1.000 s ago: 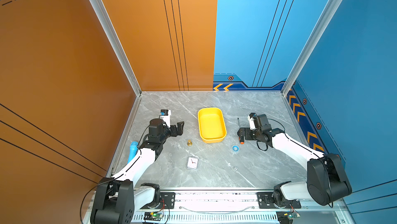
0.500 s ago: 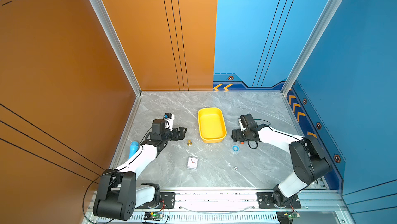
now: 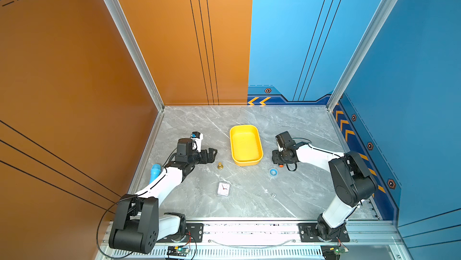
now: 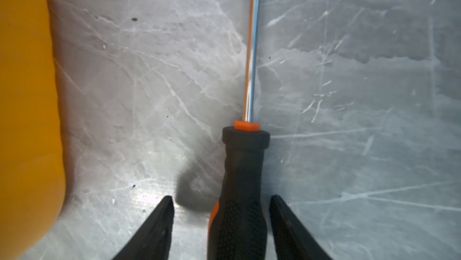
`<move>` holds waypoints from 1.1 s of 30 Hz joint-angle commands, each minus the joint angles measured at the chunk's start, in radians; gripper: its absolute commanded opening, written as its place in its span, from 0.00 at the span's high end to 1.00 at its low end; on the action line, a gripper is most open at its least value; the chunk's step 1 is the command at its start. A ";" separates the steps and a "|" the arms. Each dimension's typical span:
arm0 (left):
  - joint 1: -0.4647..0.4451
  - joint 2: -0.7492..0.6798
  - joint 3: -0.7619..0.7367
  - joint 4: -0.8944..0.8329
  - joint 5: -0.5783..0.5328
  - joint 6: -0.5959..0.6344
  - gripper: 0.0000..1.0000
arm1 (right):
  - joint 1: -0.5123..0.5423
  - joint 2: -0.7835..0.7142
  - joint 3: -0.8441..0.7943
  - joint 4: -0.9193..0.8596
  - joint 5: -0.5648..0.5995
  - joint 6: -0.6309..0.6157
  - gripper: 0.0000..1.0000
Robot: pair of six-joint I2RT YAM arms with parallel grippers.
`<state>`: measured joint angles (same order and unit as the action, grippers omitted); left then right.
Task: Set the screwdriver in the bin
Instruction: 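Lower the right gripper and close it on the black screwdriver handle, then lift the screwdriver with the right gripper and carry it over the yellow bin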
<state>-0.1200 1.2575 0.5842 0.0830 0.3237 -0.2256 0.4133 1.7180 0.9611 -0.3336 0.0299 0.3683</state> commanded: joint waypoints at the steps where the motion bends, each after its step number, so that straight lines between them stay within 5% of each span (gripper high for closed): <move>1: -0.005 0.009 0.023 -0.014 0.033 0.025 0.02 | 0.005 0.013 0.018 -0.044 0.027 0.005 0.49; 8: -0.004 0.009 0.022 -0.014 0.036 0.029 0.02 | -0.006 0.012 0.016 -0.045 0.002 0.011 0.84; 14: -0.006 0.004 0.022 -0.014 0.037 0.032 0.02 | -0.010 -0.035 0.014 -0.045 -0.007 0.033 0.95; 26: -0.006 0.005 0.024 -0.013 0.038 0.032 0.02 | 0.035 -0.306 0.101 -0.117 0.064 0.077 1.00; 33: -0.005 0.012 0.035 -0.003 0.063 0.021 0.02 | 0.120 -0.317 0.267 -0.206 0.113 0.123 1.00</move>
<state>-0.1200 1.2591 0.5854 0.0814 0.3473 -0.2070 0.5034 1.4025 1.1709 -0.4706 0.0937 0.4507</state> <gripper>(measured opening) 0.978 0.219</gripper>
